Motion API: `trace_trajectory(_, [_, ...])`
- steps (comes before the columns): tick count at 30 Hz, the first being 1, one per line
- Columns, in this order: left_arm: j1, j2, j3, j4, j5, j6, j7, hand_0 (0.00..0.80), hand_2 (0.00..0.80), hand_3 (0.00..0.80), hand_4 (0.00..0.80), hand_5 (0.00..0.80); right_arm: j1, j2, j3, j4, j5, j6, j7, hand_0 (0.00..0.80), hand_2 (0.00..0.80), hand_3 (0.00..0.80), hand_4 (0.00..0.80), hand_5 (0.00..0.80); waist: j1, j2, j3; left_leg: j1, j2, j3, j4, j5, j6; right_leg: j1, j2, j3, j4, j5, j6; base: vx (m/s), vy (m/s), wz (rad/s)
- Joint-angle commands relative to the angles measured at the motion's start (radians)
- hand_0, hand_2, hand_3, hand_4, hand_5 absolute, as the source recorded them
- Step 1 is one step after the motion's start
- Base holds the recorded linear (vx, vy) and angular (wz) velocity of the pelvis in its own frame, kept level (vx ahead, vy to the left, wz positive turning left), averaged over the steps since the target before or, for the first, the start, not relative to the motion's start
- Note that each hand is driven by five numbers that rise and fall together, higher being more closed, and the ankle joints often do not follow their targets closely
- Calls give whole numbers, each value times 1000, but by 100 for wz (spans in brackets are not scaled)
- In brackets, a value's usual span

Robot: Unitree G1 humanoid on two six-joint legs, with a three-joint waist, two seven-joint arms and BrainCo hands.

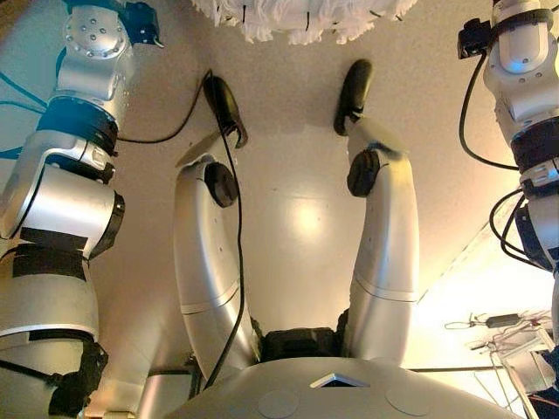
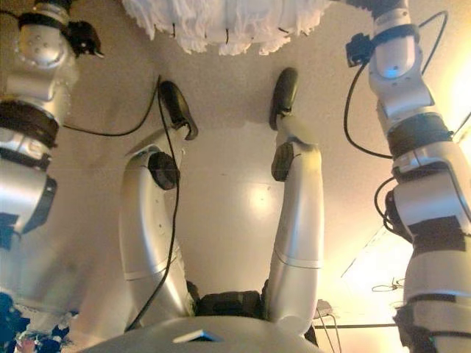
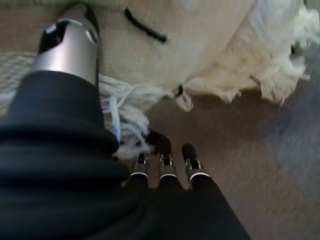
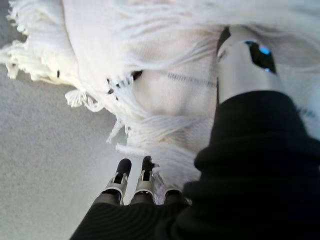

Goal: Pick up the cushion and take it to the sofa

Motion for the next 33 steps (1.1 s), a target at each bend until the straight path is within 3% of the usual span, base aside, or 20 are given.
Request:
trace_trajectory(1, [-69,-76,9,-45,-46,-8,-102,0,0,0,0,0,-71,25,55,-54,51,-43,72,0,0,0,0,0,-16,78,-7,-7,18,-25,-167,54,-59,18,9,46,-14,-28,50,0,0,0])
trace_trajectory(4, [-76,-101,-8,-67,-87,24,-180,0,0,0,0,0,-88,53,59,-76,146,-44,200,0,0,0,0,0,-17,82,-7,-7,13,-22,-188,59,-63,18,12,47,-39,-22,53,0,0,0])
trace_trajectory(5, [-75,-108,-12,-75,-125,29,-226,436,436,436,436,436,-92,62,60,-86,188,-31,263,0,0,0,0,0,-17,83,-7,-7,11,-23,-192,61,-64,18,13,48,-43,-20,55,0,0,0])
trace_trajectory(6, [-69,-120,-4,-87,-122,25,-252,687,687,687,687,687,-97,71,65,-98,226,-16,319,0,0,0,0,0,-16,84,-7,-7,8,-22,-198,61,-65,18,12,48,-49,-21,55,0,0,0])
trace_trajectory(7, [-69,-125,-12,-100,-132,27,-269,800,800,800,800,800,-98,76,69,-107,269,-1,367,0,0,0,0,0,-17,84,-7,-7,9,-20,-202,63,-65,18,13,49,-54,-19,55,0,0,0])
trace_trajectory(9, [-61,-134,-23,-128,-181,30,-332,800,800,800,800,800,-92,87,68,-135,374,35,468,0,0,0,0,0,-16,86,-7,-7,7,-18,-203,66,-68,18,13,53,-59,-16,54,0,0,0])
trace_trajectory(10, [-54,-133,-28,-146,-209,25,-368,800,800,800,800,800,-86,91,67,-142,436,44,526,107,107,107,107,107,-15,87,-7,-7,6,-18,-204,67,-68,18,12,54,-60,-15,54,7,1,4])
trace_trajectory(12, [-43,-150,-27,-180,-245,29,-423,800,800,800,800,800,-80,108,59,-171,494,68,574,800,800,800,800,800,-16,88,-7,-7,3,-18,-203,67,-70,18,12,57,-61,-15,55,4,3,5])
trace_trajectory(21, [-14,-189,-22,-294,-293,50,-490,800,800,800,800,800,-64,128,24,-215,512,51,565,800,800,800,800,800,-11,89,-7,-7,-10,-30,-215,76,-72,18,6,63,-75,-2,57,-13,-13,7])
trace_trajectory(26, [77,-214,30,-349,-314,38,-490,800,800,800,800,800,25,148,-55,-247,537,-25,523,800,800,800,800,800,1,86,-7,1,-33,-65,-231,106,-75,41,10,51,-92,18,65,-61,-44,3])
trace_trajectory(30, [240,-249,81,-376,-304,6,-523,800,800,800,800,800,200,190,-134,-307,479,-80,486,800,800,800,800,800,5,69,-7,131,-51,-92,-304,146,-88,181,23,45,-171,45,78,-25,-61,-1])
trace_trajectory(33, [376,-273,97,-424,-264,-7,-551,800,800,800,800,800,335,211,-167,-359,420,-103,465,800,800,800,800,800,9,50,-7,284,-44,-93,-378,173,-97,338,18,29,-264,77,85,2,-72,-5])
